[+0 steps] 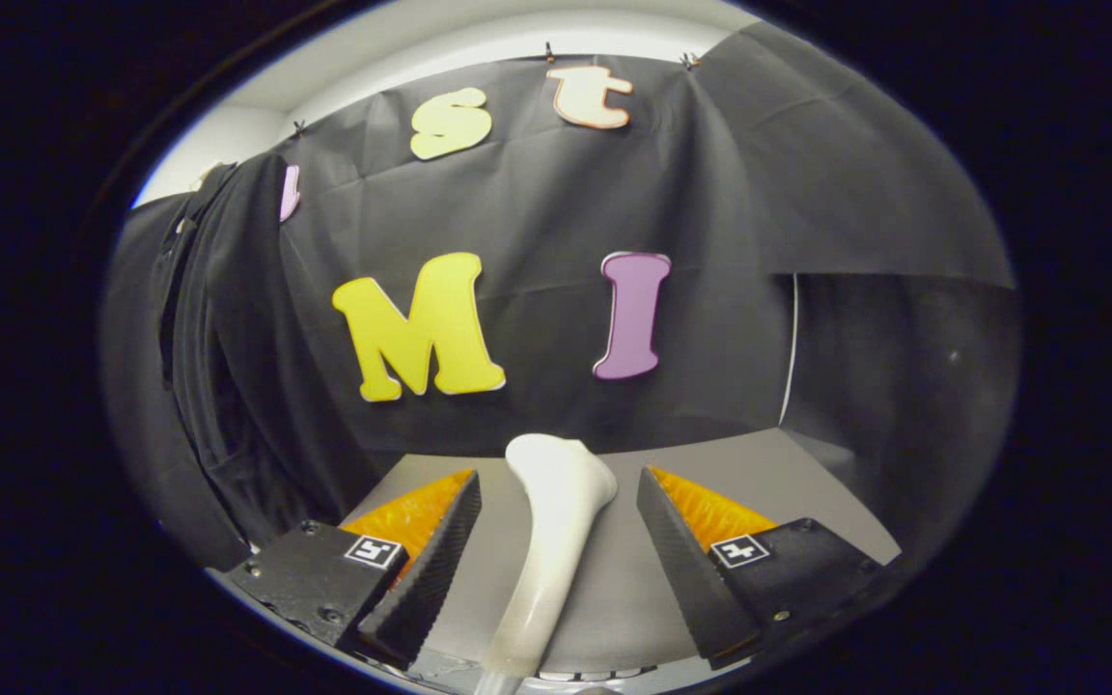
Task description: Iron the clothes twice with a garment steamer, once on the left side and once on the right side.
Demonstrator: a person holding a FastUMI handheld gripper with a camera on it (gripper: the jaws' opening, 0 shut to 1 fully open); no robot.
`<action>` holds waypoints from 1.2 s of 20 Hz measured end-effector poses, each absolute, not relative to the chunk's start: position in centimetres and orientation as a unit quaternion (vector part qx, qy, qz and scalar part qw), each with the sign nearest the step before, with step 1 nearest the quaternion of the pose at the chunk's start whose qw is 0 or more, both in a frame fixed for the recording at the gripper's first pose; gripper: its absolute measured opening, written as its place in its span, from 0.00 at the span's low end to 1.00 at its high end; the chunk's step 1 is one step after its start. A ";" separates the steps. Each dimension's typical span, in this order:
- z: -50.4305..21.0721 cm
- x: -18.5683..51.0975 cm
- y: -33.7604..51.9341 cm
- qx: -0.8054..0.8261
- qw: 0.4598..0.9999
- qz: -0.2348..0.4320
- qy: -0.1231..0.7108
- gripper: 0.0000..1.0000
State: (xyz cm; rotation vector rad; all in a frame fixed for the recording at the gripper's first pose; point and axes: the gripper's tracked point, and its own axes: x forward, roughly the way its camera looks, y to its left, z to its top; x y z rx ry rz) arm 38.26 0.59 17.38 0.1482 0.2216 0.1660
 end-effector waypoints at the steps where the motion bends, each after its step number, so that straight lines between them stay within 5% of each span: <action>1: 16.6 38.6 0.7 0.079 0.985 0.086 0.126 0.98; 15: 9.7 40.1 1.9 0.155 0.940 0.113 0.281 0.57; 24: 11.5 39.8 3.4 0.189 0.936 0.147 0.259 0.39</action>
